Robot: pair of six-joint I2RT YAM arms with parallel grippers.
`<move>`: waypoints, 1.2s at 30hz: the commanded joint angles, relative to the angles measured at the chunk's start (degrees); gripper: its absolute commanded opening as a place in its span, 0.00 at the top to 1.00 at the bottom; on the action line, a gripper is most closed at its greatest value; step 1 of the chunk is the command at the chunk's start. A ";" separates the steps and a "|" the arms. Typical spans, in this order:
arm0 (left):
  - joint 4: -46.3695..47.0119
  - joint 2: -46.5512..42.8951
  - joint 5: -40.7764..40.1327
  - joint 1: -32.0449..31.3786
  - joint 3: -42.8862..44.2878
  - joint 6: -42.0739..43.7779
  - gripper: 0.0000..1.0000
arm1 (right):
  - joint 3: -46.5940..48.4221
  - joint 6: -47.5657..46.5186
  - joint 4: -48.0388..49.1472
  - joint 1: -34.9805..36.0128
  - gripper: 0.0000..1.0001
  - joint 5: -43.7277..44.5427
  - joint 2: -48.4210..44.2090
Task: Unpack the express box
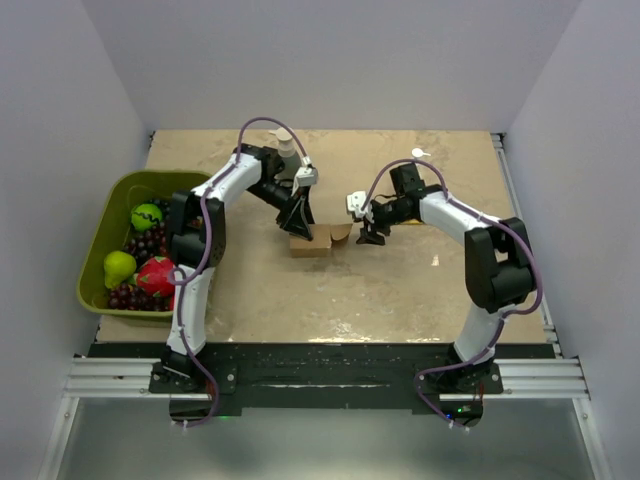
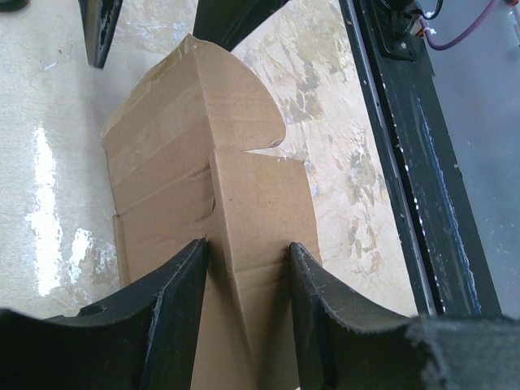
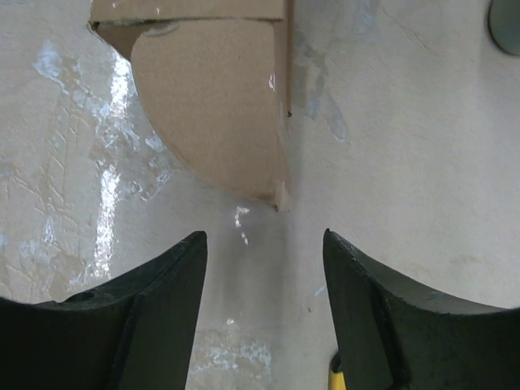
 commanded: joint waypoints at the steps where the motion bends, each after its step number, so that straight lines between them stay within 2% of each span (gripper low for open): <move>1: 1.19 1.89 -15.87 -0.40 -2.72 4.20 0.64 | 4.33 -3.15 -0.67 1.31 0.42 -6.23 1.52; 5: 1.28 1.54 -16.58 -0.40 -3.95 5.17 0.64 | 4.16 0.18 5.04 1.84 0.48 -6.41 2.84; 8: 1.27 1.27 -17.19 -0.40 -5.18 6.22 0.64 | 5.65 0.81 6.11 1.93 0.58 -6.85 4.25; 9: 1.19 1.27 -17.37 -0.31 -5.36 6.49 0.64 | 6.35 0.46 5.32 2.10 0.69 -7.28 4.69; 12: 1.19 1.19 -18.16 -0.40 -5.80 7.45 0.64 | 8.90 -0.59 2.16 2.98 0.92 -7.37 5.22; 13: 1.19 1.27 -18.77 -0.40 -5.63 7.63 0.59 | 9.69 -0.60 0.49 2.98 1.00 -7.20 4.96; 15: 2.50 0.49 -18.95 -0.05 -5.10 6.58 0.49 | 10.14 2.11 0.30 2.90 1.00 -6.06 2.86; 16: 4.42 -0.39 -18.34 0.30 -5.36 2.92 0.40 | 10.31 4.65 -0.13 2.90 1.00 -3.53 1.63; 18: 15.82 -5.74 -17.63 1.18 -8.95 -3.67 0.31 | 9.71 8.25 0.56 2.81 1.00 0.25 -2.66; 19: 21.09 -8.19 -18.76 1.27 -10.71 -12.23 0.22 | 9.79 14.28 1.87 2.81 1.00 3.40 -4.08; 20: 32.62 -13.87 -19.64 1.36 -15.68 -16.41 0.00 | 10.05 17.04 1.62 2.81 1.00 5.96 -5.32; 21: 39.61 -17.06 -21.31 1.28 -18.86 -21.41 0.00 | 10.75 20.98 2.06 2.89 1.00 8.86 -6.89; 22: 46.38 -20.40 -24.72 1.27 -22.29 -30.86 0.00 | 11.19 28.94 2.41 3.16 1.00 11.58 -9.09; 23: 56.98 -26.27 -26.49 1.36 -28.15 -34.35 0.00 | 11.89 31.02 1.19 3.59 1.00 14.31 -10.15; 26: 67.77 -34.81 -31.33 1.36 -36.00 -42.10 0.00 | 14.18 38.14 -3.03 6.66 1.00 23.34 -12.97; 30: 71.84 -41.34 -34.76 1.36 -42.09 -45.80 0.00 | 19.78 40.45 -12.25 10.80 1.00 29.61 -12.01; 33: 74.74 -44.77 -34.86 1.36 -47.01 -46.42 0.00 | 25.23 37.73 -23.74 13.44 1.00 30.94 -8.94; 36: 79.93 -47.41 -34.16 1.36 -51.32 -47.91 0.00 | 30.95 34.74 -30.27 15.02 1.00 30.94 -5.87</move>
